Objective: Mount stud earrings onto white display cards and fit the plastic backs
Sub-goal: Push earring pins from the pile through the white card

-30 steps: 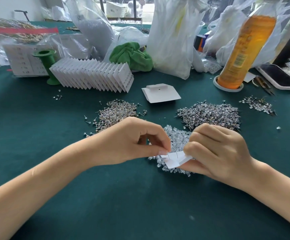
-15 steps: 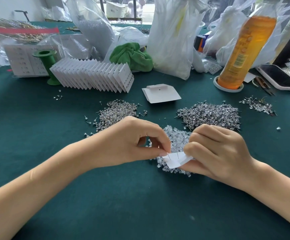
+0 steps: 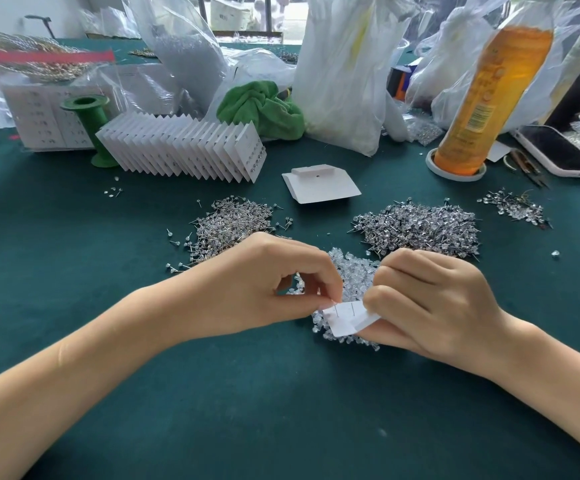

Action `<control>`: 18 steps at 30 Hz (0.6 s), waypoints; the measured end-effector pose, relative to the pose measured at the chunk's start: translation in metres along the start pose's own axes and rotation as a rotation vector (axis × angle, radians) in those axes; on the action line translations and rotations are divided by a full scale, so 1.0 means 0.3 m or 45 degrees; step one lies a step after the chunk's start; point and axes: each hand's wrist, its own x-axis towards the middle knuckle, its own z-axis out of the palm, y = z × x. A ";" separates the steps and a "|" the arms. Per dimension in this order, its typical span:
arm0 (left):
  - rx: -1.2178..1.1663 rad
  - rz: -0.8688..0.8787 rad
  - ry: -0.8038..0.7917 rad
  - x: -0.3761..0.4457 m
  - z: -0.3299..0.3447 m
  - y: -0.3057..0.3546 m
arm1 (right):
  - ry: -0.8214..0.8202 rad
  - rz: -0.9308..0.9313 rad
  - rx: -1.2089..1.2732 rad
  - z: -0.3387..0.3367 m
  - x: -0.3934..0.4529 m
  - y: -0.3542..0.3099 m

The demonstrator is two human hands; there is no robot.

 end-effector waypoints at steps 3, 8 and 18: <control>-0.028 -0.007 0.003 0.001 -0.001 0.002 | 0.003 -0.005 0.001 0.000 0.002 0.000; -0.048 -0.027 -0.008 0.002 0.001 0.001 | -0.004 -0.015 0.005 -0.002 0.003 0.000; -0.082 -0.089 -0.031 0.001 0.005 -0.012 | -0.007 -0.015 -0.004 -0.004 0.001 -0.003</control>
